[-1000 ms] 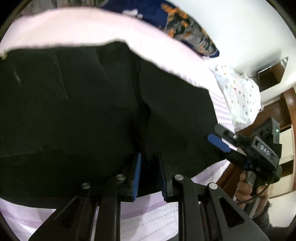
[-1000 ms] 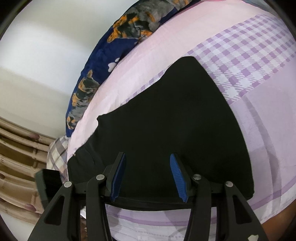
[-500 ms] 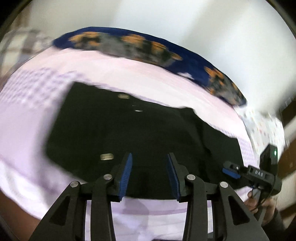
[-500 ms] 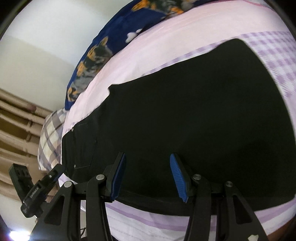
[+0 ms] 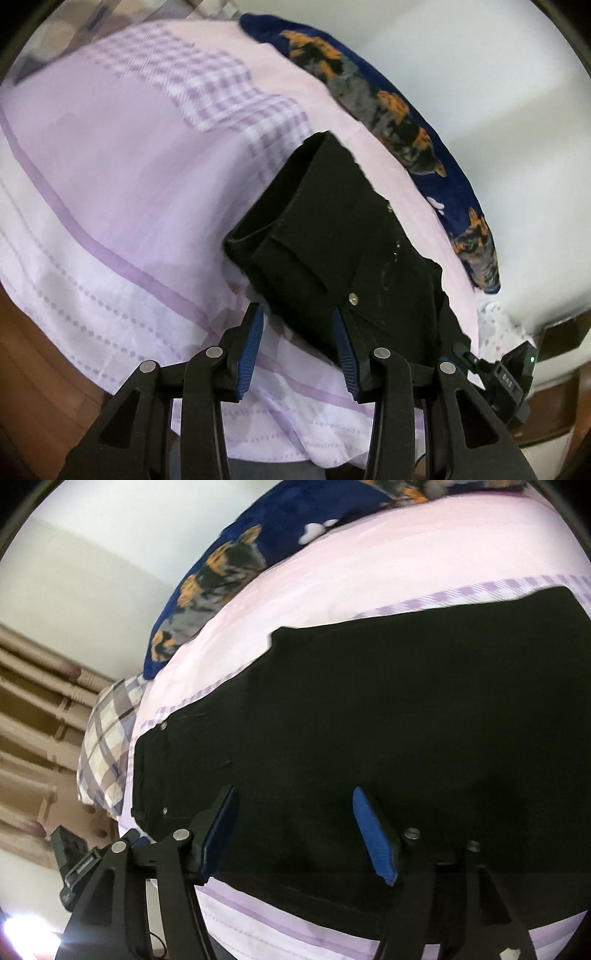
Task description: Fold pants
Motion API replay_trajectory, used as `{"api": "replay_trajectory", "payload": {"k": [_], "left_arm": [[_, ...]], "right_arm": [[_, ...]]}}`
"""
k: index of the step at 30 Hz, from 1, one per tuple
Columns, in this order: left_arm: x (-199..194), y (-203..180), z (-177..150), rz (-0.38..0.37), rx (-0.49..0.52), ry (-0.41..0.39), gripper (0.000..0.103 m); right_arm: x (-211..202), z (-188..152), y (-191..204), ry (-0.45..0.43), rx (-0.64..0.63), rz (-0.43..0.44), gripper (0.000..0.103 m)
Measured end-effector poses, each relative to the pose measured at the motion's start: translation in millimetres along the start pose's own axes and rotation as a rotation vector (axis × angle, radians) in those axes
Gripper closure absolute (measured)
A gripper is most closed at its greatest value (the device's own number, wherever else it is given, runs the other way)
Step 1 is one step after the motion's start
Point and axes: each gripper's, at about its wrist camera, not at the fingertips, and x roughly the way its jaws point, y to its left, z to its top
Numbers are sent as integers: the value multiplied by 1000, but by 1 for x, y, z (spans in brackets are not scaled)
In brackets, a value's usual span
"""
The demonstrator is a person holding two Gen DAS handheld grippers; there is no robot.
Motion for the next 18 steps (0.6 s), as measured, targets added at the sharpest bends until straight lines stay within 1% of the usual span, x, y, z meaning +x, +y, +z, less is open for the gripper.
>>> {"api": "replay_trajectory", "payload": {"k": [4,8,13,18], "left_arm": [[10,12,5,-38,-49,3,62],[19,20,10,-85,-90,3,59],[24,26,17,-148,-105,-26,52],[29,31,23,-177,-156,-64,52]], "right_arm": [[4,-3,12,7,-20,16,38],[3,-3,14,11,1,25,38],[3,-2,14,8,20,19,38],[3,-3,16,4,31,18,38]]}}
